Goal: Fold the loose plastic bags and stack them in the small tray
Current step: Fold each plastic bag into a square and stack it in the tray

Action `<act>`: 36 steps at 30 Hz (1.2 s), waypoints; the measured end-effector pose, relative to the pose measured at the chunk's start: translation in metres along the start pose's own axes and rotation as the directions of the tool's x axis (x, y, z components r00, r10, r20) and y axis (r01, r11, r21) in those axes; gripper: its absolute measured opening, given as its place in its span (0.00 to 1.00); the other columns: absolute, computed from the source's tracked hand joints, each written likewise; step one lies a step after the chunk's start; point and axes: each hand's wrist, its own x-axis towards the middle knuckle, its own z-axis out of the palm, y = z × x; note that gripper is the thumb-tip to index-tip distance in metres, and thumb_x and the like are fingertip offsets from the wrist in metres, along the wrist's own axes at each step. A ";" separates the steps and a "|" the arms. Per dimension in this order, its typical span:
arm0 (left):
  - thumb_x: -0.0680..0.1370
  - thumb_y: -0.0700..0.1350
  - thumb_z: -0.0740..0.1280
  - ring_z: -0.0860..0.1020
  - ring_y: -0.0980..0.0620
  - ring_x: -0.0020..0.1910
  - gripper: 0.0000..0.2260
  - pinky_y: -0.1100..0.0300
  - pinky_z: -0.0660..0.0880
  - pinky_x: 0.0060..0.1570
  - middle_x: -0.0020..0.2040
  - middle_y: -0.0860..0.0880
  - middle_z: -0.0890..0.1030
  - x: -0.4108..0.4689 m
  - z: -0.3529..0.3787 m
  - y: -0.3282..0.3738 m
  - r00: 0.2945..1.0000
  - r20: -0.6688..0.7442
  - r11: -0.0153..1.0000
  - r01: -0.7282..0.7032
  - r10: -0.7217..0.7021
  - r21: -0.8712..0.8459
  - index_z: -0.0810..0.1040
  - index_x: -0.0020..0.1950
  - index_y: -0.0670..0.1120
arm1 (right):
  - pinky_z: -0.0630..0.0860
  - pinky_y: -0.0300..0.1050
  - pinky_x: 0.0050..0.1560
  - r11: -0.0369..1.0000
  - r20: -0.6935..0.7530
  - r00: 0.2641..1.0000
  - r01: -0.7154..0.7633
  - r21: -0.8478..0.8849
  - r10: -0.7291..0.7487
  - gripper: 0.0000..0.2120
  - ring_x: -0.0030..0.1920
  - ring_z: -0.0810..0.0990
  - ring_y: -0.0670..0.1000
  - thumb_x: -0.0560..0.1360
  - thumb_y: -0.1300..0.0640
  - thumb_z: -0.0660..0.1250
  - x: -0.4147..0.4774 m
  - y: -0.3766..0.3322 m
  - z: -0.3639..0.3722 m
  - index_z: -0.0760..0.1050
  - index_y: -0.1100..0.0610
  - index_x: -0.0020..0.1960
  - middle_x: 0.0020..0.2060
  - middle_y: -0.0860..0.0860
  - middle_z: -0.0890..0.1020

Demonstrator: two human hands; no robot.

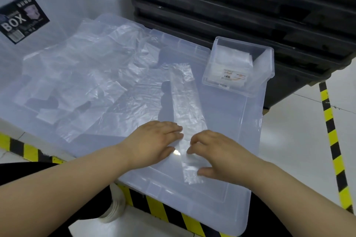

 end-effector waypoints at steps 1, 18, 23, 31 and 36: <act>0.69 0.53 0.54 0.82 0.58 0.46 0.20 0.66 0.77 0.40 0.50 0.54 0.83 0.000 0.001 -0.001 1.000 -0.006 1.000 -0.001 0.002 0.011 0.84 0.48 0.52 | 0.68 0.43 0.55 0.999 0.035 0.999 -0.012 -0.039 0.014 0.19 0.59 0.73 0.55 0.70 0.53 0.70 0.000 0.003 0.006 0.75 0.57 0.59 0.59 0.52 0.74; 0.77 0.56 0.56 0.69 0.50 0.58 0.15 0.58 0.63 0.57 0.53 0.47 0.81 -0.015 0.010 -0.002 0.992 -0.123 0.998 -0.007 0.000 -0.055 0.76 0.54 0.49 | 0.65 0.30 0.54 0.886 -0.177 0.980 0.000 0.465 0.093 0.08 0.49 0.72 0.40 0.72 0.53 0.65 0.009 -0.006 0.009 0.79 0.56 0.45 0.47 0.47 0.81; 0.77 0.59 0.56 0.73 0.56 0.53 0.24 0.63 0.64 0.55 0.46 0.49 0.84 -0.017 0.010 0.007 0.976 -0.181 0.963 0.071 -0.121 -0.260 0.84 0.39 0.44 | 0.67 0.28 0.46 0.679 -0.071 0.957 -0.147 0.719 0.283 0.11 0.40 0.73 0.39 0.75 0.59 0.66 0.018 -0.009 -0.002 0.71 0.45 0.37 0.40 0.44 0.78; 0.72 0.48 0.72 0.76 0.64 0.41 0.06 0.64 0.68 0.56 0.36 0.63 0.76 0.003 0.006 0.012 0.829 0.017 0.585 0.409 -0.559 -0.701 0.83 0.38 0.46 | 0.76 0.36 0.31 0.190 0.109 0.766 -0.290 0.938 0.633 0.13 0.31 0.73 0.49 0.78 0.63 0.58 0.030 0.005 -0.010 0.72 0.58 0.36 0.33 0.53 0.74; 0.75 0.44 0.68 0.76 0.62 0.36 0.13 0.80 0.65 0.39 0.34 0.60 0.77 0.013 0.001 0.011 0.764 0.107 0.487 0.505 -0.636 -0.712 0.74 0.32 0.55 | 0.75 0.40 0.39 0.062 0.245 0.736 -0.363 0.930 0.631 0.14 0.38 0.79 0.49 0.80 0.50 0.55 0.037 0.012 -0.016 0.74 0.54 0.43 0.45 0.53 0.79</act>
